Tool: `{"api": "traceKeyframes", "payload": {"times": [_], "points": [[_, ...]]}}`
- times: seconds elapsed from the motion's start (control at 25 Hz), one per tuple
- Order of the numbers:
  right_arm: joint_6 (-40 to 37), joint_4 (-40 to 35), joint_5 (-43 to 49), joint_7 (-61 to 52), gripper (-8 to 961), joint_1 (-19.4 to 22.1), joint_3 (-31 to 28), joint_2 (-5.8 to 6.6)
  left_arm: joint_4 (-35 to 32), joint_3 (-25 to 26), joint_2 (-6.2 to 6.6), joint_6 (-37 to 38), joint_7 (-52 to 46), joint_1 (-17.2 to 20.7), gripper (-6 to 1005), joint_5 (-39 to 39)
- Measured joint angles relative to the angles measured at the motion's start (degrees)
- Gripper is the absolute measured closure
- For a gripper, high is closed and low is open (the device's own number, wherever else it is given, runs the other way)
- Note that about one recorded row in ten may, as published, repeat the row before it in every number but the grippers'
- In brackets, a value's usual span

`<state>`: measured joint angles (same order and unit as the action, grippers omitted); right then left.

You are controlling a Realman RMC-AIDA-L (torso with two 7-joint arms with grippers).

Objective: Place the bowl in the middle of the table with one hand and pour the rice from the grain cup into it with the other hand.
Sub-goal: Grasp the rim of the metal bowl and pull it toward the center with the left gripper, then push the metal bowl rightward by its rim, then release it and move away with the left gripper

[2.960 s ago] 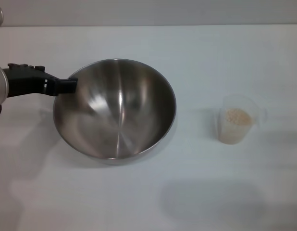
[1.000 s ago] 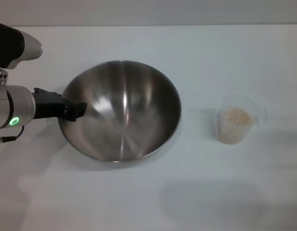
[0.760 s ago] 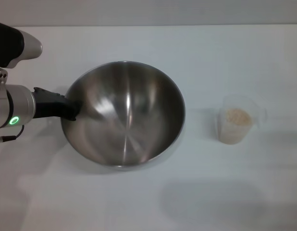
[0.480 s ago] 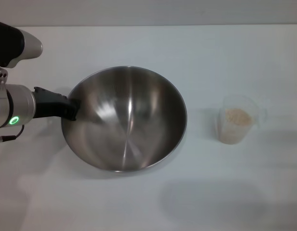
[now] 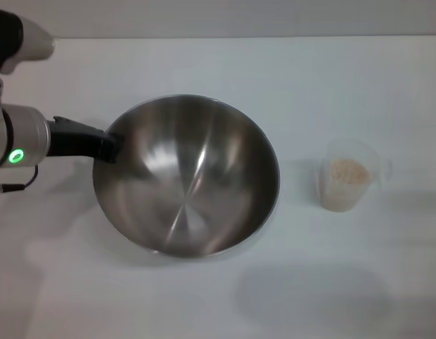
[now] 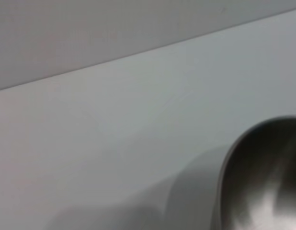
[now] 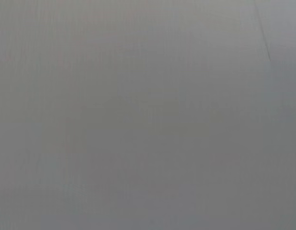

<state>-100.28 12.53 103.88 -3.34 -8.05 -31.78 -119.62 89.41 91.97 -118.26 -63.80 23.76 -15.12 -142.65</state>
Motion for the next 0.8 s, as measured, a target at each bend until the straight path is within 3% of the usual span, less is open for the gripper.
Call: {"api": "traceKeyframes", "payload": {"times": [0.28, 0.44, 0.8], "points": [[-0.01, 0.04, 0.00, 0.00, 116, -0.07, 0.05, 0.00, -2.01, 3.88, 0.10, -3.85, 2.02, -3.31, 951, 3.18], [-0.01, 0.13, 0.00, 0.00, 116, -0.17, 0.05, 0.00, -6.57, 6.86, 0.05, -6.64, 5.71, -6.86, 962, 7.41], [0.00, 0.22, 0.00, 0.00, 116, -0.24, 0.05, 0.00, -12.85, 6.60, -0.22, -4.31, 6.93, -12.11, 942, 10.07]]}}
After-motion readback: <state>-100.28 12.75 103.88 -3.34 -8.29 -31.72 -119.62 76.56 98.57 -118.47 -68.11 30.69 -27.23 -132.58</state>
